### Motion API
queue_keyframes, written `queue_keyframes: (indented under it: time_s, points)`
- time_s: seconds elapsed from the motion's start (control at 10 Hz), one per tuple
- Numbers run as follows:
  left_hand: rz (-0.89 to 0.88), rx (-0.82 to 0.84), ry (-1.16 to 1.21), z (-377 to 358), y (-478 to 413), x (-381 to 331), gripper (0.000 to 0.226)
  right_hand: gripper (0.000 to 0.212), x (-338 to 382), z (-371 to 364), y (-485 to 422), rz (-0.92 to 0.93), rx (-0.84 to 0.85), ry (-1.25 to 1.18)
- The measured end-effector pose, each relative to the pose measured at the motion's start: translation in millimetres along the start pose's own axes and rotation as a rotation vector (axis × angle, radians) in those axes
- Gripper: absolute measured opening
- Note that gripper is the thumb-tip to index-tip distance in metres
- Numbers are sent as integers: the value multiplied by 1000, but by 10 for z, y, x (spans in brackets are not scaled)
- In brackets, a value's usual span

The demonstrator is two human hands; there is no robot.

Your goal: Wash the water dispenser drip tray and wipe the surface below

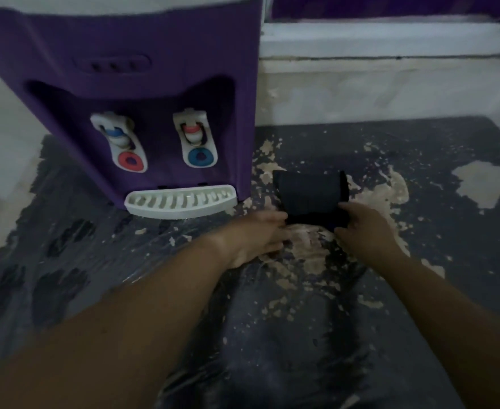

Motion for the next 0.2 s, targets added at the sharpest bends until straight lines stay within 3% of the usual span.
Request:
queue_keyframes:
  time_s: [0.1,0.2]
  points:
    - [20,98,-129,-84,290,22,29,45,60,15,56,-17,81,163]
    - [-42,45,-224,-92,632,68,36,60,141,4,300,-13,166,289]
Point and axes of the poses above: each hand's wrist, its own y-axis away from the middle knuckle, its own z-axis out of the back of the hand, x = y × z, the point moved 3 cm from there along -y, towards the middle knuckle, and after that the axes turned 1 degree about y, right-handed, at the moved point
